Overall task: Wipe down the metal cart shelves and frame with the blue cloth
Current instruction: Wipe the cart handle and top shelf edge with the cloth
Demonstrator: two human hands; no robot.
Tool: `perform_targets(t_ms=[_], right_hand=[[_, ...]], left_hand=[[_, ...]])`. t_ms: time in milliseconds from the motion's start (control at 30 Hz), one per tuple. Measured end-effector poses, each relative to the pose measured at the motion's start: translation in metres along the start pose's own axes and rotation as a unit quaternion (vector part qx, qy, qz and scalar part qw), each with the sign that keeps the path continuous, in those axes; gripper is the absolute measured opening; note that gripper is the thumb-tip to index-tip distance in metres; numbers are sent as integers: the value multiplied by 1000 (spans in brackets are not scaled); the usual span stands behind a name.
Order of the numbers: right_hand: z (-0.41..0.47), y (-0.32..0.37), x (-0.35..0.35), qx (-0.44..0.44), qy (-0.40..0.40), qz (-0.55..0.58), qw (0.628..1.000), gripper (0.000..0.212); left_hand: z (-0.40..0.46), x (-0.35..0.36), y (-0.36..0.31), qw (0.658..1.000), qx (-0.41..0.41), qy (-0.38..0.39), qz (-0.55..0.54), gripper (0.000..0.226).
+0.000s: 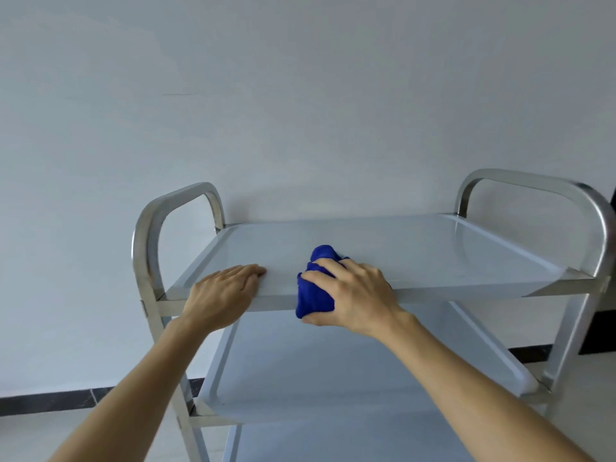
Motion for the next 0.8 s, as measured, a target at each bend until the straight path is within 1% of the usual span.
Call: perform_targets(t_ms=[100,233,367,467,567,633,700,733,800], right_hand=[[-23,-28,-15,-3,-5,1,1000,67],[-54,-71,-37,16,-8,-17,1000,70],[-68,-83,-47,15,-15,-16,1000,69],[-65,-73,-47,-6,-29,-11,1000,68],[-58,-57,-44,-18,-30,-4,999,69],[-48,-41,-39,-26,-4,3,1000,70],[-34,-20,-31,-27,44,8,999,73],[-27,-9,-25,-24,64,11,998,75],[-13,10,-12,-15,79,13,997,76]], left_hand=[[-9,-3,8,999,-30,-2,-26,42],[-22,-10,15,999,-35,-1,-18,42],[-34,-15,21,999,-42,-5,-16,42],[-40,-20,27,999,-50,9,-20,42],[-34,-27,28,998,-58,7,22,39],[-22,-34,22,998,-51,-11,41,36],[-9,-38,14,998,-41,-28,32,33],[-2,-36,9,999,-35,-28,23,34],[7,-26,2,999,-38,-3,-6,38]])
Point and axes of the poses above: each hand's wrist, its own z-axis towards the middle knuckle, its own x-axis out of the palm, y = z × x, the point moved 4 cm from there along z, towards the middle knuckle, and after that the axes turned 8 degrees about z, right-handed, at the moved point
